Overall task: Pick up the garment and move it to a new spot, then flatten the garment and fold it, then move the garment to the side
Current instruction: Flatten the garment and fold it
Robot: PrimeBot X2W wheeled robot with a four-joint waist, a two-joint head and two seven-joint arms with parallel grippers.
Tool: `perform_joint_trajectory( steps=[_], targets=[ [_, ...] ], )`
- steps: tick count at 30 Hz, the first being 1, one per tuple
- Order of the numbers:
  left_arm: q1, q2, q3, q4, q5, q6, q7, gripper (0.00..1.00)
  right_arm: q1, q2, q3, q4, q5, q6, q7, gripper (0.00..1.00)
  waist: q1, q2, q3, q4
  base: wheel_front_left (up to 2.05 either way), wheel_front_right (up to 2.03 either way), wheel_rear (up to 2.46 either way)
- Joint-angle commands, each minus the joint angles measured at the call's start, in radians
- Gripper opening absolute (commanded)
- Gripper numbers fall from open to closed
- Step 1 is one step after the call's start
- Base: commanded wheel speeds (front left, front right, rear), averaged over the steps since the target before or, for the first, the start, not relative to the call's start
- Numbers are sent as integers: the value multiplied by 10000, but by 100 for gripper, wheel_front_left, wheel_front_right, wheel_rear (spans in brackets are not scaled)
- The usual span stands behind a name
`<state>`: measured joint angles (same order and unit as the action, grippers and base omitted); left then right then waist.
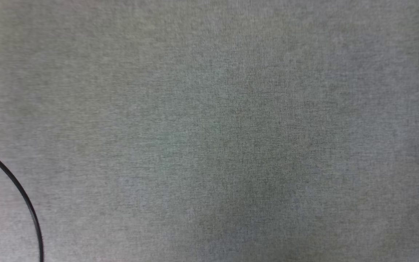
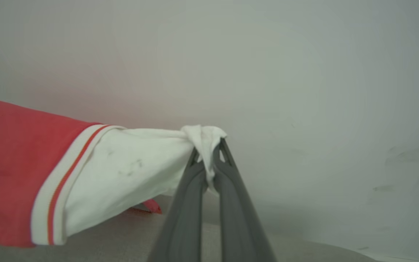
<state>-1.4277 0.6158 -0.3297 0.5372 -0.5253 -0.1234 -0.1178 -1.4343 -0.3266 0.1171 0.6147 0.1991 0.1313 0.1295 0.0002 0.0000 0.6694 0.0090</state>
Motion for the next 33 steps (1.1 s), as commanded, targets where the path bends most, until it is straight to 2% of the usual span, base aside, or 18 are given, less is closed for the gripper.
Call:
perform_joint_trajectory(
  steps=[1, 7, 10, 17, 20, 26, 33],
  targets=[
    [561, 11, -68, 73, -106, -38, -208, 0, 582, -10, 356, 135, 104, -7, 157, 0, -2, 0, -356, 70, 0, 0, 0],
    [3232, 97, -536, 303, -474, -38, -638, 0, 2603, -472, 1299, 179, 728, -12, 920, 0, -2, 0, -1377, 110, 0, 0, 0],
    [4508, 301, -747, 229, -938, -49, -379, 0, 3613, -490, 1554, 52, 1329, -11, 1609, 0, -2, 0, -1981, 101, 0, 0, 0],
    [7247, 1040, -1508, -408, -1444, -45, 411, 0, 5765, -1246, 1873, -599, 2291, -14, 2740, 0, -2, 0, -3404, 123, 0, 0, 0],
    [8337, 1305, -1713, -748, -1593, -20, 665, 0, 6591, -1570, 1724, -789, 2594, -14, 2935, 0, -2, 0, -3916, 100, 0, 0, 0],
    [10128, 1819, -1873, -1713, -2004, 338, 1218, 0, 8204, -1958, 1326, -1212, 3131, -15, 3446, 0, -2, 0, -4744, 25, 0, 0, 0],
    [12071, 2499, -2158, -3274, -2515, 705, 2106, 0, 10265, -2333, 1043, -2259, 3758, -15, 4430, 0, -2, 0, -5467, -171, 0, 0, 0]
  ],
)
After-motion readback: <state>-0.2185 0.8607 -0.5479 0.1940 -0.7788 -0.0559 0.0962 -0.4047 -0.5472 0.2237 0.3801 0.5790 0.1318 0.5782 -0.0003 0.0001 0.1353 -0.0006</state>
